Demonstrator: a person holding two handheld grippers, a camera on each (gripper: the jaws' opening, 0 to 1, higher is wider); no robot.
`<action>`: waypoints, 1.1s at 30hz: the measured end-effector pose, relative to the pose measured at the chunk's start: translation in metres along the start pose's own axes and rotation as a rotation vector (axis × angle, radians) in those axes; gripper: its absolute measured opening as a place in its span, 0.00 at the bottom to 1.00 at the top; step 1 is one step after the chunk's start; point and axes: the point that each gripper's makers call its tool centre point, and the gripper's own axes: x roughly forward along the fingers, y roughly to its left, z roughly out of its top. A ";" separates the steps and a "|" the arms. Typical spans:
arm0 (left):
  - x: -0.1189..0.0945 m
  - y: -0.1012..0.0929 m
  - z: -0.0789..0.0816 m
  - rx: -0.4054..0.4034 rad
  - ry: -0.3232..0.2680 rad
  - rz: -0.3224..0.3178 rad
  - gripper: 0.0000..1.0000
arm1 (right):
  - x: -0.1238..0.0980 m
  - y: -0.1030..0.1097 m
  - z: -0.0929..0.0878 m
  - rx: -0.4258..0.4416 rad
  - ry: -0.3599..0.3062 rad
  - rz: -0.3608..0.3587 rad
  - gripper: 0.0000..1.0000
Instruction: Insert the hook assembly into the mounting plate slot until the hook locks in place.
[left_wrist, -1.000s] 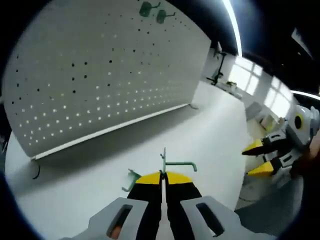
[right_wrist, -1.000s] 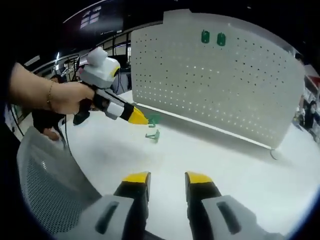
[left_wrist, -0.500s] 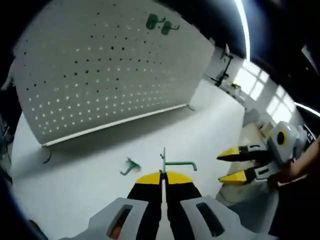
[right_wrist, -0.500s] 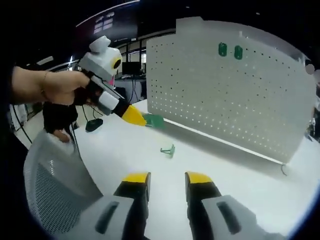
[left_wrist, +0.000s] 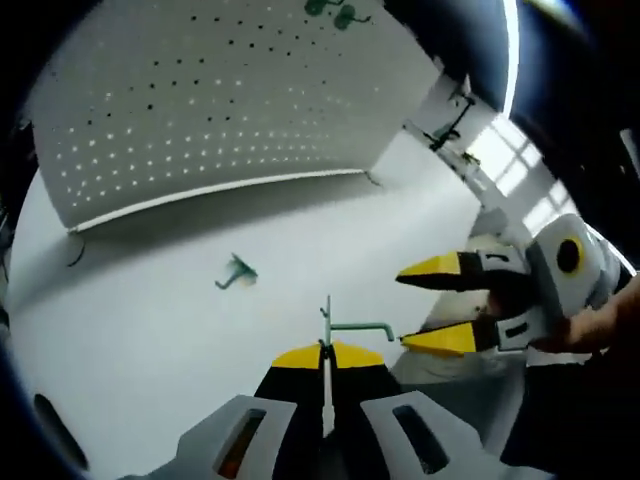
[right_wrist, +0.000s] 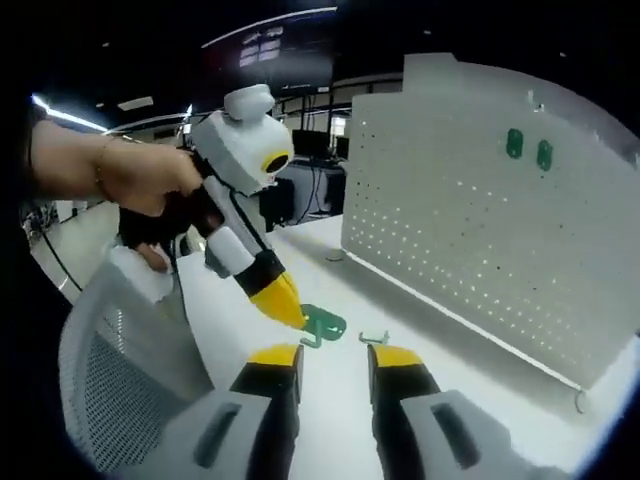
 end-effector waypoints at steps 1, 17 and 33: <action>0.000 -0.001 -0.001 -0.005 0.006 -0.005 0.01 | 0.001 0.004 -0.001 -0.021 0.008 0.018 0.22; -0.006 -0.019 -0.015 0.008 0.115 -0.055 0.01 | 0.008 0.029 -0.003 -0.295 0.048 0.113 0.08; -0.007 -0.019 -0.013 -0.053 0.111 -0.091 0.01 | 0.008 0.028 -0.001 -0.195 0.036 0.127 0.00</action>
